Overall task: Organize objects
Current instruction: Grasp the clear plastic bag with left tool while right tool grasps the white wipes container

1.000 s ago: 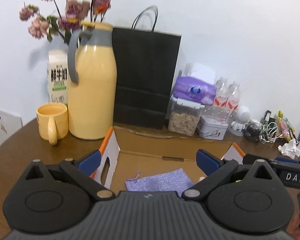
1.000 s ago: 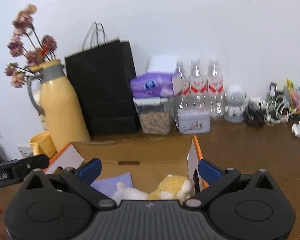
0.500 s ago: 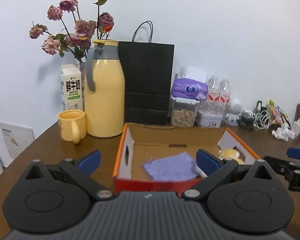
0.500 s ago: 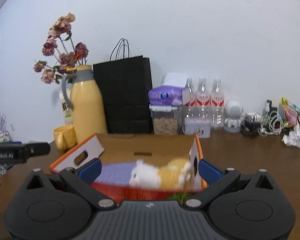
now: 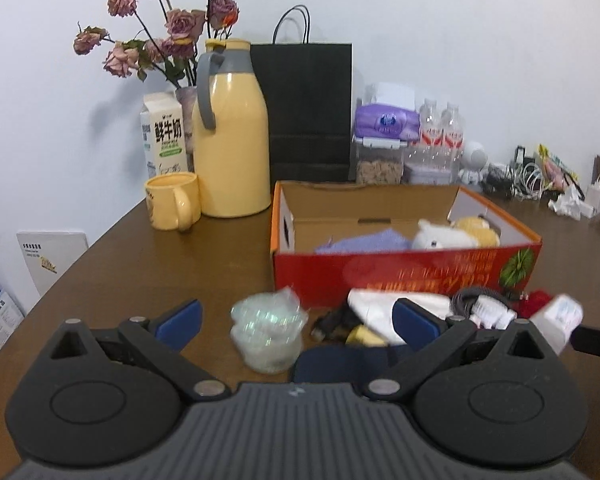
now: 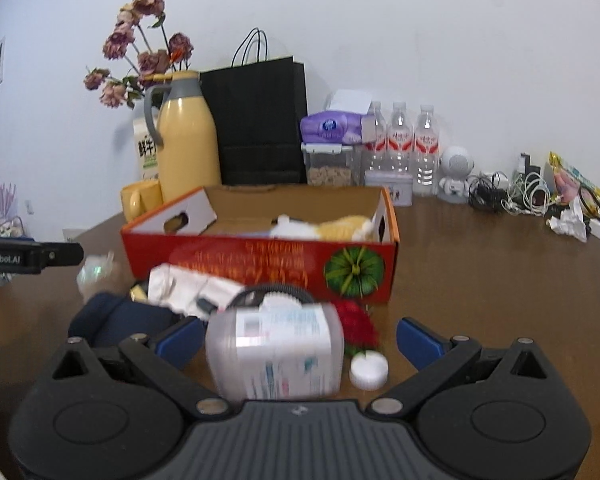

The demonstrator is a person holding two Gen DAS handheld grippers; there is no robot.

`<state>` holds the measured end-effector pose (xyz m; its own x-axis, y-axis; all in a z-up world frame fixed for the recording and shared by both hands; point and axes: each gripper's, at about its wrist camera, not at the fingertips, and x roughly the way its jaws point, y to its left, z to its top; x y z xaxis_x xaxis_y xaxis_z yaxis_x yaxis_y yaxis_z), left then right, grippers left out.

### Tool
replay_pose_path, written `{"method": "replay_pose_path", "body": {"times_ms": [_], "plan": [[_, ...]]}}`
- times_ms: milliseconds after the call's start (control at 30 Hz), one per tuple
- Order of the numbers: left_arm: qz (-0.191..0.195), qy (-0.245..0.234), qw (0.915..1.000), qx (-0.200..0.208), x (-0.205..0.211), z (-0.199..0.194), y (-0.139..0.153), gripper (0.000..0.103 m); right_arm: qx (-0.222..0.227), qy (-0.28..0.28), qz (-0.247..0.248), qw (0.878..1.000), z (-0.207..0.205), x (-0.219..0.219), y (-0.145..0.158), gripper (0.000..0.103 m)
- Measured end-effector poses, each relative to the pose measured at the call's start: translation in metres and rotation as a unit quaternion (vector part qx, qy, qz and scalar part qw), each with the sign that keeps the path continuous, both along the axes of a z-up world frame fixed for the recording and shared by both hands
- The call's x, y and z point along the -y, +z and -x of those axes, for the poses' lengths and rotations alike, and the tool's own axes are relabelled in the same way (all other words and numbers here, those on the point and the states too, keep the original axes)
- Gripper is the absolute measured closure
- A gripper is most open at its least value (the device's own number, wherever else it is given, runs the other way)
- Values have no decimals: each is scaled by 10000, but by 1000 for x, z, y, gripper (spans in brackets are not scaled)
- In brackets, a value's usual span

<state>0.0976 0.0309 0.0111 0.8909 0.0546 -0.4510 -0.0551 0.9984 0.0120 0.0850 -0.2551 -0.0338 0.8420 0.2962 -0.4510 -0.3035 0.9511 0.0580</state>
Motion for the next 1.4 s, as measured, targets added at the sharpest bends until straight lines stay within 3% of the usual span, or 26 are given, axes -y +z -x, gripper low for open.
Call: {"method": "replay_pose_path", "body": {"times_ms": [500,1033,1067,1167,1400], "plan": [[216,148,9996,-80,-13,17,-9,0,-286,115,230,9993,8,-15,-19,0],[344,354,9984,-291,-29,4,-19,0,-322,22,469,9984,-39,-42,-27,0],[338,380,9982,-316,-30,1,-19,0,-329,-5,455,9984,-40,-41,-28,0],[363,404,9980,-329,-33,-5,-19,0,-280,-57,426,9987,-39,-40,-29,18],[496,620,9959,-438,-39,-30,-19,0,-70,-81,183,9998,-33,-33,-25,18]]}}
